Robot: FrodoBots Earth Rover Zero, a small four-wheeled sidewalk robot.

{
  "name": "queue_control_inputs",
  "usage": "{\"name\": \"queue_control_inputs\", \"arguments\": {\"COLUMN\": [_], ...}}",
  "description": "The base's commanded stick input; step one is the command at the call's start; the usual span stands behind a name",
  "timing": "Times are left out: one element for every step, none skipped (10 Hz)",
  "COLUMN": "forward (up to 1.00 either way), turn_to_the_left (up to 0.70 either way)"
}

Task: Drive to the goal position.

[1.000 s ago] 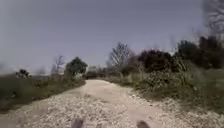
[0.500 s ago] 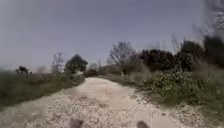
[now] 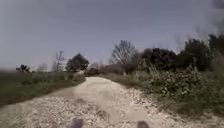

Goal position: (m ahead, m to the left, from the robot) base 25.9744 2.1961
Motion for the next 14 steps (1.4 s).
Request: {"name": "queue_control_inputs", "arguments": {"forward": [0.70, 0.70, 0.70, 0.70, 0.70, 0.70, 0.70, 0.70, 0.70, 0.70, 0.70, 0.70, 0.70, 0.70], "turn_to_the_left": [0.00, 0.00, 0.00, 0.00, 0.00, 0.00, 0.00, 0.00, 0.00, 0.00, 0.00, 0.00, 0.00, 0.00]}}
